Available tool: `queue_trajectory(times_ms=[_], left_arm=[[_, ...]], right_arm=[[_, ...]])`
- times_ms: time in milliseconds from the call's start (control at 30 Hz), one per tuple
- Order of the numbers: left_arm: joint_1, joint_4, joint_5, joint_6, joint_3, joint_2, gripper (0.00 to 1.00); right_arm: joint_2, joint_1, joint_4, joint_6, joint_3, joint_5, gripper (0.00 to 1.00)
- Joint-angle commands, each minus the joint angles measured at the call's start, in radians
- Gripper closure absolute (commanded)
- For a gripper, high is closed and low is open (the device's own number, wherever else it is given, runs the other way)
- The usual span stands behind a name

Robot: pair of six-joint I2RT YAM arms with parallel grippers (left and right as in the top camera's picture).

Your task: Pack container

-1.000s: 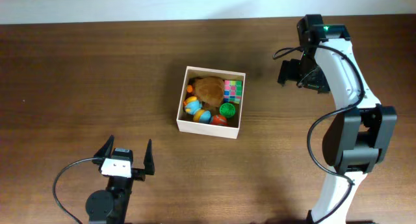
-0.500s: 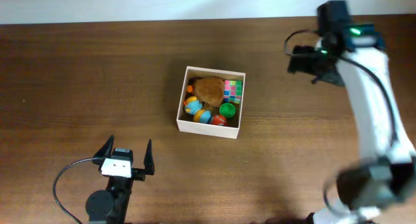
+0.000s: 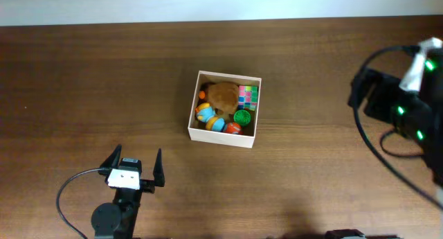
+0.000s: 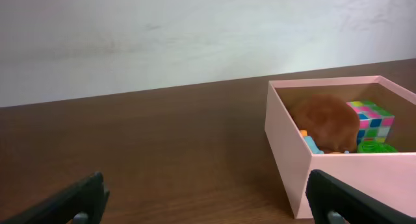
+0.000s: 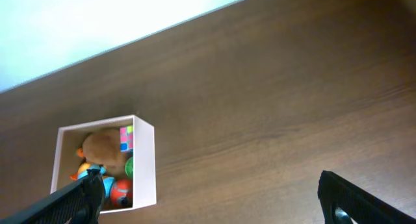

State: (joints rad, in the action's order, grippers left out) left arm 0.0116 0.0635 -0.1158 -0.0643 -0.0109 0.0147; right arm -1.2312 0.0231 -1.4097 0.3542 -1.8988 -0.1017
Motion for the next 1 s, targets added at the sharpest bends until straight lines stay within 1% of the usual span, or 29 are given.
queue_trajectory(times_ms=[0,133,233,433,533,800,967], left_arm=[[-0.006,0.006,0.0,-0.019,0.002,-0.01,0.01],[-0.006,0.006,0.0,-0.019,0.002,-0.01,0.01],[-0.006,0.006,0.0,-0.019,0.002,-0.01,0.01],[-0.006,0.006,0.0,-0.019,0.002,-0.01,0.01],[-0.006,0.006,0.0,-0.019,0.002,-0.01,0.01],[-0.006,0.006,0.0,-0.019,0.002,-0.01,0.01],[-0.006,0.006,0.0,-0.019,0.002,-0.01,0.01]], right_arm=[[0.075,0.003,0.007,-0.01,0.001,-0.05,0.01],[0.167,0.003,0.071,-0.011,0.065,-0.092,0.01],[0.265,0.003,0.199,-0.031,0.194,-0.092,0.01],[0.489,0.018,0.551,-0.114,0.57,-0.066,0.01],[0.602,0.037,0.707,-0.122,0.768,-0.067,0.01],[0.835,0.038,1.003,-0.118,1.209,-0.06,0.01],[0.974,0.05,1.146,-0.118,1.431,-0.057,0.01]])
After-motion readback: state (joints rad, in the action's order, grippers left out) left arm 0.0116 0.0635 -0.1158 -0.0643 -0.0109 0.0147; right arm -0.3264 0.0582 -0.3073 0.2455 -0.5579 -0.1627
